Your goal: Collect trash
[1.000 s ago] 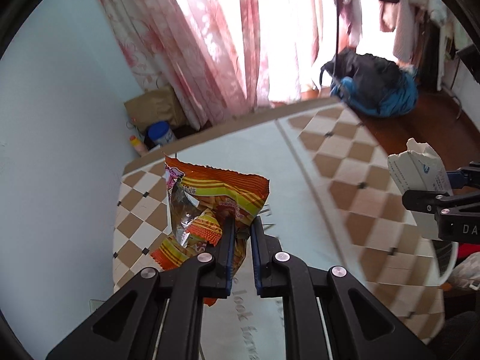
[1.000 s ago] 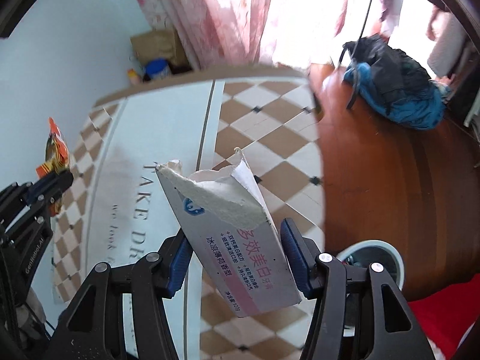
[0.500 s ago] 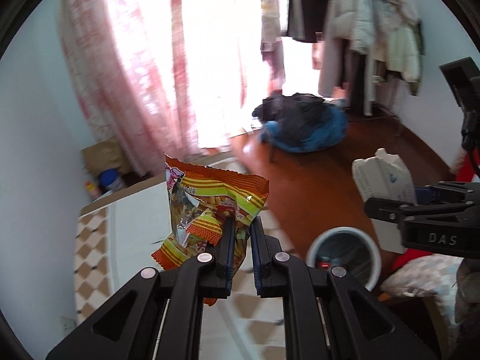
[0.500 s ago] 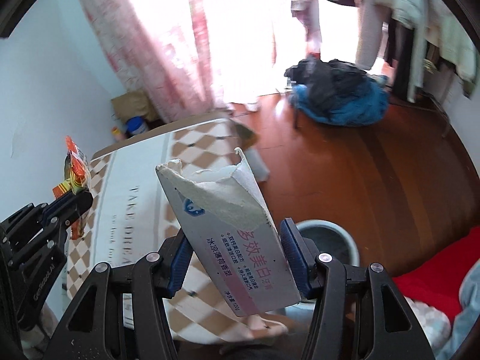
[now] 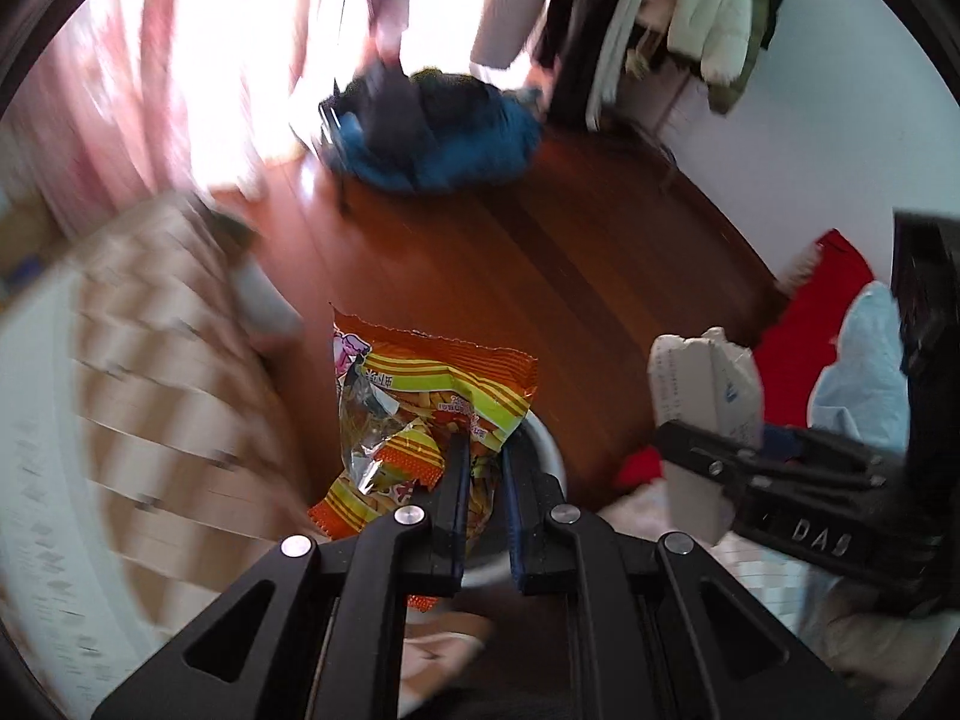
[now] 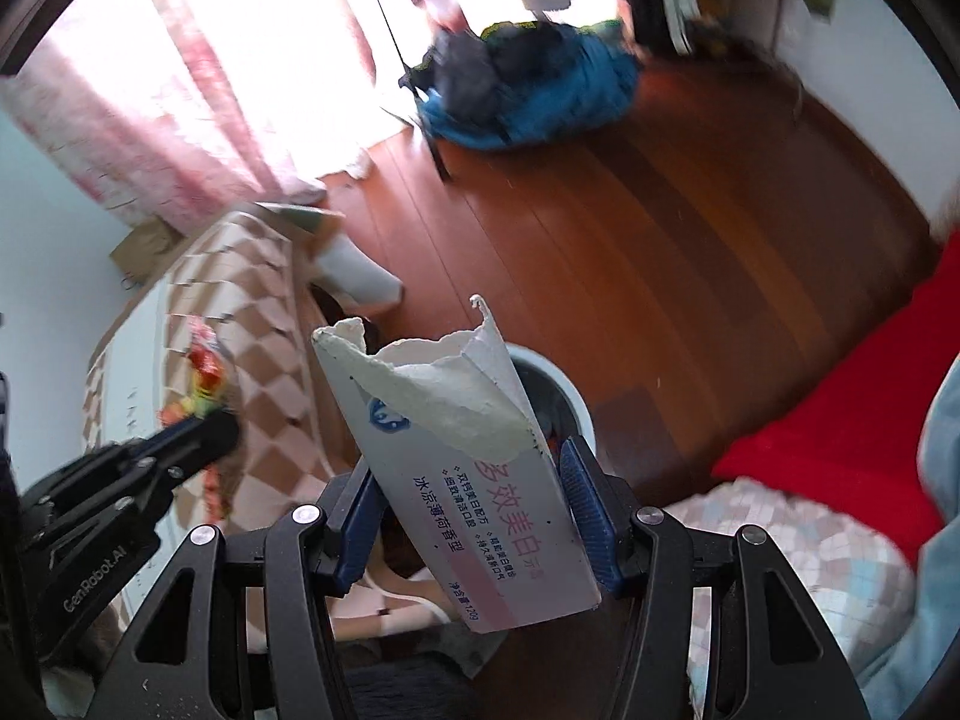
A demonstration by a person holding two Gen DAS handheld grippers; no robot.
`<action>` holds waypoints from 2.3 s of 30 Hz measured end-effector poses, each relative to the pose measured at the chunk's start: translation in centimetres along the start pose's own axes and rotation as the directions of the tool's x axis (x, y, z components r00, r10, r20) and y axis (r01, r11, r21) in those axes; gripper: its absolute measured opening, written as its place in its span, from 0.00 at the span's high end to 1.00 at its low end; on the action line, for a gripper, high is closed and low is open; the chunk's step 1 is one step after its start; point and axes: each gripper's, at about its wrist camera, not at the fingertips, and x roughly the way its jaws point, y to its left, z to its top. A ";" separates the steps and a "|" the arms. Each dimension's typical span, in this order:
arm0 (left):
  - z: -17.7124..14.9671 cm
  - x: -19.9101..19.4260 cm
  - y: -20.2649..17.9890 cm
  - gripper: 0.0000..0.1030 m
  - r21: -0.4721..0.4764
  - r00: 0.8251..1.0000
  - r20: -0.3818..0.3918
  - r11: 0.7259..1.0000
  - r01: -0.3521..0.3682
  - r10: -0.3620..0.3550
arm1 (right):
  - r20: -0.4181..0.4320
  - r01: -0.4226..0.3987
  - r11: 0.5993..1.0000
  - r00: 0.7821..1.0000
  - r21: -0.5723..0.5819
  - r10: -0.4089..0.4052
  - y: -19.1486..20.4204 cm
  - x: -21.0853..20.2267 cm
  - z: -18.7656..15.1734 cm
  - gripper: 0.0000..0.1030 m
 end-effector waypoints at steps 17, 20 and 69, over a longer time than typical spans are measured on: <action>0.5 17.4 3.4 0.22 -0.239 0.940 -0.329 0.971 0.013 -0.094 | -0.254 -0.036 0.983 0.964 0.183 0.082 -7.7 18.8 -1.0 0.42; 0.3 17.5 4.0 0.11 -0.226 0.940 -0.338 0.974 -0.031 -0.049 | -0.281 -0.043 0.978 0.954 0.202 0.100 -7.8 20.5 -1.0 0.41; -7.5 -17.5 -1.5 0.03 -0.044 0.997 0.015 0.996 -0.076 0.077 | 0.007 -0.215 0.976 0.976 -0.031 0.216 5.5 -17.4 -9.1 0.00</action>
